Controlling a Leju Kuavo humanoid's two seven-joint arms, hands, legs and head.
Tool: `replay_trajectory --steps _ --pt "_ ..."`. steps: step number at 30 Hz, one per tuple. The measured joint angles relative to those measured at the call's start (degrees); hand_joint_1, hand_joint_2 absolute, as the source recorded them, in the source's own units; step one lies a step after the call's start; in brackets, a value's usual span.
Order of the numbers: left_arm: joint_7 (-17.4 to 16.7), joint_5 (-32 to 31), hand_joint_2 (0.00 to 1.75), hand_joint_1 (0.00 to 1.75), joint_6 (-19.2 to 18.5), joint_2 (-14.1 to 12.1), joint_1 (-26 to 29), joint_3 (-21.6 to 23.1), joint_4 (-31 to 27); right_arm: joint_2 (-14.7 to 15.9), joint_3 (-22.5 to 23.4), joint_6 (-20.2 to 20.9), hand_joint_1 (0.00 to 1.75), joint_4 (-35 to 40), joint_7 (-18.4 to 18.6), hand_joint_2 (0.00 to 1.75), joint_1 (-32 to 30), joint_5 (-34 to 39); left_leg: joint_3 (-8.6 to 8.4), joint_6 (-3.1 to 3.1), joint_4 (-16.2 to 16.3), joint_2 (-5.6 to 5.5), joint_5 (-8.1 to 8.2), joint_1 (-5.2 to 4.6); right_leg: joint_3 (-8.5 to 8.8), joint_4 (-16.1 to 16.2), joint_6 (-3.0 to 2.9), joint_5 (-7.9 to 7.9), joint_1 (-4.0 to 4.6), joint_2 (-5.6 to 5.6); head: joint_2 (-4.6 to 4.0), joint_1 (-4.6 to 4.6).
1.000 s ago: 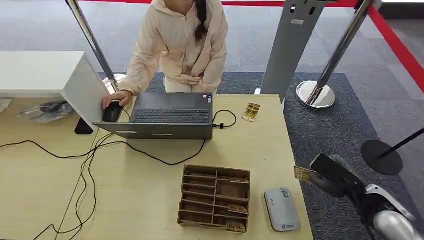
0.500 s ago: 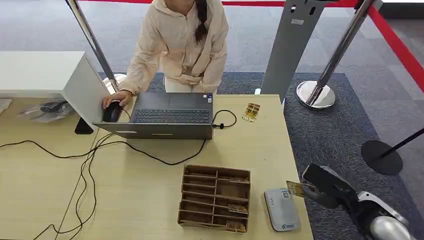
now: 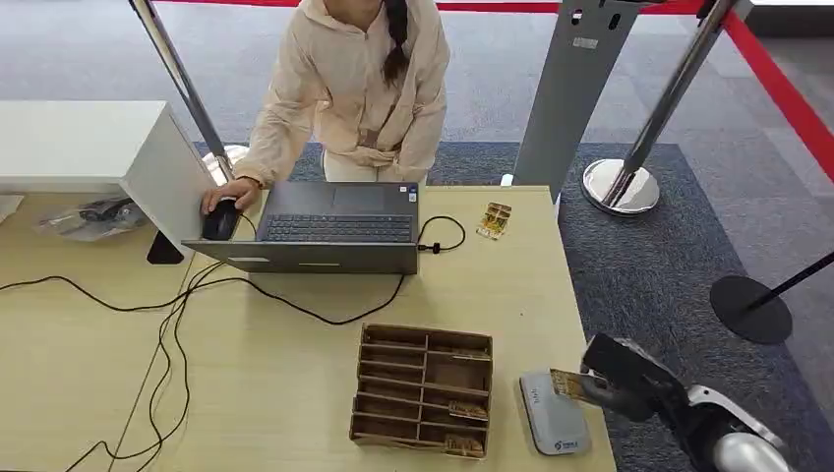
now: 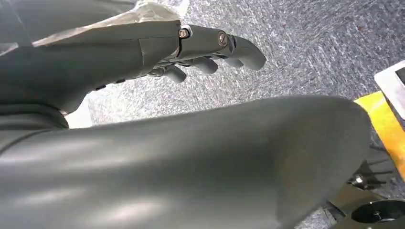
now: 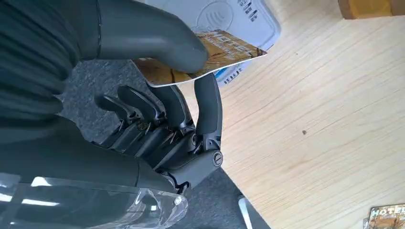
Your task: Pass the card to the sensor for recognition and then transmit it.
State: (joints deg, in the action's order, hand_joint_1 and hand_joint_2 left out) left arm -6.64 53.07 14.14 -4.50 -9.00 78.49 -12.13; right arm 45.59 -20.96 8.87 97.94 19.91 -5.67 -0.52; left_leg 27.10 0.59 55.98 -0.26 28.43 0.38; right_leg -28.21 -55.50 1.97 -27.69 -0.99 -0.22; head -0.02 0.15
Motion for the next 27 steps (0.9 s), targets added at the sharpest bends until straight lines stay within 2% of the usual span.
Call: replay_trajectory --steps 8,10,12,15,21,27 --pt "0.1 0.1 0.00 0.00 0.0 0.0 0.0 0.0 0.0 0.0 -1.1 -1.9 1.75 -0.4 -1.5 1.75 0.5 -0.3 -0.01 0.00 0.0 0.00 0.00 0.00 0.00 0.0 0.00 0.00 0.00 0.00 0.00 0.00" --pt "0.1 0.2 0.00 0.00 0.0 0.0 0.0 0.0 0.0 0.0 -0.9 -3.9 1.75 -0.4 -3.5 1.75 0.7 -0.5 0.00 0.00 0.0 0.00 0.00 0.00 0.01 0.0 0.00 0.00 0.00 0.00 0.00 0.00" --pt "0.1 0.5 0.00 0.00 0.0 0.0 0.0 -0.1 0.0 -0.2 0.1 -5.9 1.75 -0.4 -7.0 1.75 0.8 0.5 0.00 0.00 0.0 0.00 0.00 0.00 0.01 0.0 0.01 0.01 0.00 0.00 0.00 0.00" --pt "0.1 0.6 0.00 0.00 0.1 0.0 0.0 -0.4 0.0 -0.7 2.0 -6.4 1.75 0.1 -10.0 1.75 1.0 1.6 -0.01 0.00 0.0 0.00 0.00 0.00 0.01 0.0 0.01 0.01 0.00 0.00 0.00 0.00" --pt "0.1 0.6 0.00 0.00 0.2 0.0 0.0 -0.6 0.0 -1.5 5.6 -5.7 1.75 1.2 -10.9 1.75 0.9 2.1 -0.01 0.00 0.0 0.00 0.00 0.00 0.01 0.0 0.01 0.01 0.00 0.00 0.00 0.00" --pt "0.1 0.4 0.00 0.00 0.2 0.0 0.0 -0.7 0.0 -1.8 7.1 -4.0 1.75 1.7 -9.8 1.75 0.5 1.9 -0.01 0.00 0.0 0.00 0.00 0.00 0.00 0.0 0.01 0.01 0.00 0.00 0.00 0.02"
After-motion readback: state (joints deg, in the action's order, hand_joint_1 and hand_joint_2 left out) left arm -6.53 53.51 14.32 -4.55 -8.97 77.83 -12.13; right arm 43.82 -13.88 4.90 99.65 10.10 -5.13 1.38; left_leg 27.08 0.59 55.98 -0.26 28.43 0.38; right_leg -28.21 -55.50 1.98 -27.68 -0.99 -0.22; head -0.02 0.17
